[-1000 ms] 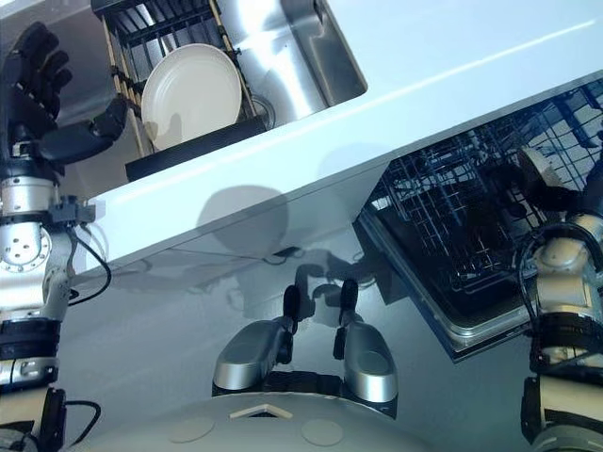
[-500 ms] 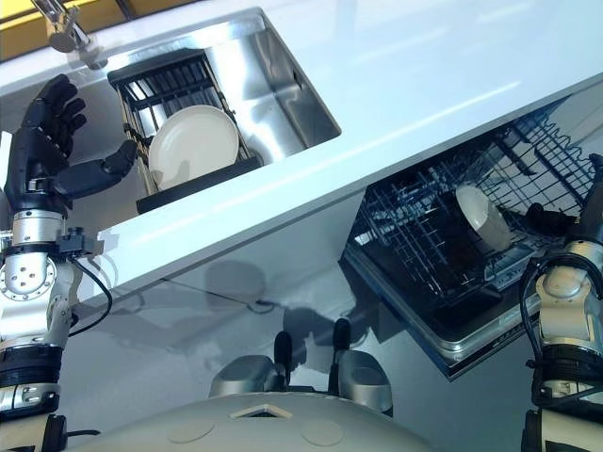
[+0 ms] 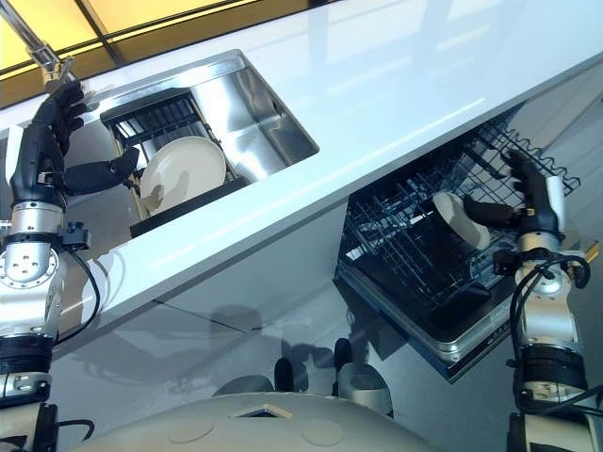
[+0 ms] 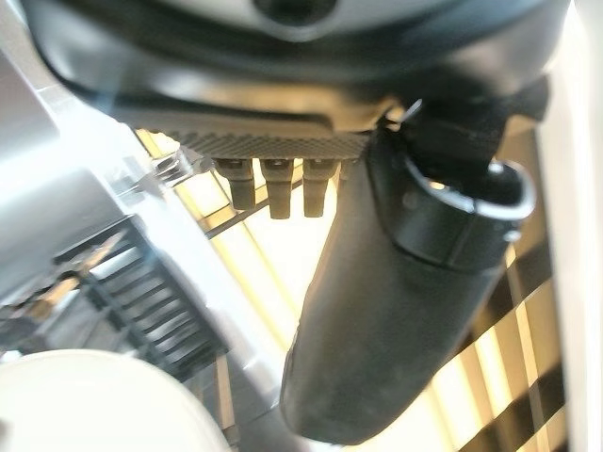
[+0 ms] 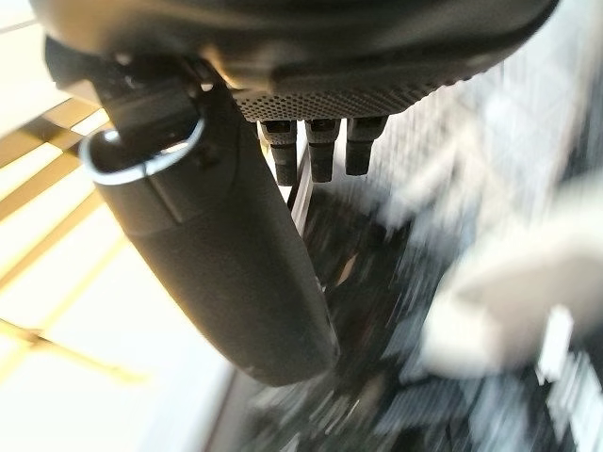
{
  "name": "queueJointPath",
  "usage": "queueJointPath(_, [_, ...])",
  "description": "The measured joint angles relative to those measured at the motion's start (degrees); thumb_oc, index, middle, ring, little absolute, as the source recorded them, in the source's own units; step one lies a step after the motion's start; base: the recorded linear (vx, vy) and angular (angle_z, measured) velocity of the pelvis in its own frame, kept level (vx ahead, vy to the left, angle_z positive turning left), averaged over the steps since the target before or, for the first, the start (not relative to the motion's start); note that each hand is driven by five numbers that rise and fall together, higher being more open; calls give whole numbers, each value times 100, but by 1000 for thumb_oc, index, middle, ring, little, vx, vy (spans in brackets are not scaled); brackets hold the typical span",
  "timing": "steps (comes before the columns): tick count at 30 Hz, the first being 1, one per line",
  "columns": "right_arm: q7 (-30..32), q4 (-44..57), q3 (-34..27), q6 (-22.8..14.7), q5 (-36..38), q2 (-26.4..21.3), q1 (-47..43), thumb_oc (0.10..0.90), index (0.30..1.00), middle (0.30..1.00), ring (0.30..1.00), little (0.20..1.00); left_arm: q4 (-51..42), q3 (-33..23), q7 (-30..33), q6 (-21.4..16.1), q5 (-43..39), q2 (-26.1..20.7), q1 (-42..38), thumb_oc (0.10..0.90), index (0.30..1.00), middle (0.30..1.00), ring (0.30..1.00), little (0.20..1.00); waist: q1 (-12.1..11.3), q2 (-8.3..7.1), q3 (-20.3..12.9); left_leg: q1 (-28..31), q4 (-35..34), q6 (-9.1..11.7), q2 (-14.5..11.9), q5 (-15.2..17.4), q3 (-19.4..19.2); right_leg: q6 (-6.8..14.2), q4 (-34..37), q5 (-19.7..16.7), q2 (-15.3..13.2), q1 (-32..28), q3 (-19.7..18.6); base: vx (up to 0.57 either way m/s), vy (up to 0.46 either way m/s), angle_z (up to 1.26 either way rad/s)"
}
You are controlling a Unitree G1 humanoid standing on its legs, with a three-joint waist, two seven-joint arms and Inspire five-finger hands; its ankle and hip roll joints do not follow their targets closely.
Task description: Pick up plates and place into dishwasher.
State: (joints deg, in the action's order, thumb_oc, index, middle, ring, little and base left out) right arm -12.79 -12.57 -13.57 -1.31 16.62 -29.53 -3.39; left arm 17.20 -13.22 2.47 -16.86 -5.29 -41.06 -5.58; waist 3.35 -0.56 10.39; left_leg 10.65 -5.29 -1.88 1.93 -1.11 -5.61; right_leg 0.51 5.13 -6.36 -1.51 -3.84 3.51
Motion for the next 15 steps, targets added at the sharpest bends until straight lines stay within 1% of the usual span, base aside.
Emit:
queueJointPath(1, [-460,40,124,30,299,48,27,800,900,900,900,900,15,41,-46,64,105,-43,-17,800,900,900,900,900,21,12,-7,-3,4,0,3,0,-21,0,0,-1,2,13,-17,-38,81,-8])
queueJointPath(3, [-1149,114,319,133,701,137,133,800,900,900,900,900,201,281,-68,79,207,-218,-168,800,900,900,900,900,6,27,-17,-6,18,-1,0,-1,-47,-4,-9,-4,3,26,-40,-9,87,-6])
queueJointPath(4, [-1408,126,400,182,789,186,145,800,900,900,900,900,276,365,-90,113,244,-306,-239,800,900,900,900,900,10,27,-18,-7,17,-1,1,1,-55,-1,-15,-2,8,34,-47,-5,90,-4])
queueJointPath(7, [-2370,205,930,427,1193,193,185,800,900,900,900,900,739,752,-217,309,325,-751,-650,800,900,900,900,900,42,34,-22,-2,18,-13,11,9,-108,-20,-33,-29,12,55,-106,-14,74,-8])
queueJointPath(9, [-2749,256,1012,493,1284,156,274,800,900,900,900,900,1117,922,-274,355,325,-1041,-831,800,900,900,900,900,120,35,-22,15,18,-28,10,23,-164,-17,-48,-29,5,60,-124,-4,69,-14])
queueJointPath(11, [-3066,303,1184,512,1274,97,333,800,900,900,900,900,1222,979,-299,459,319,-1155,-943,800,900,900,900,900,167,34,-22,38,19,-37,18,42,-257,-18,-115,-28,2,110,-124,1,74,-25])
queueJointPath(13, [-3233,377,1528,538,1271,-67,350,800,900,900,900,900,1321,1318,-407,554,317,-1337,-1162,800,900,900,900,900,162,34,-22,48,18,-49,25,54,-315,-17,-186,-26,-4,167,-112,10,73,-25])
queueJointPath(15, [-3360,387,1819,541,1269,-157,359,800,900,900,900,900,1353,1679,-481,564,317,-1482,-1311,800,900,900,900,900,182,34,-22,66,18,-64,41,65,-395,-10,-270,-19,-14,230,-116,23,91,-20])
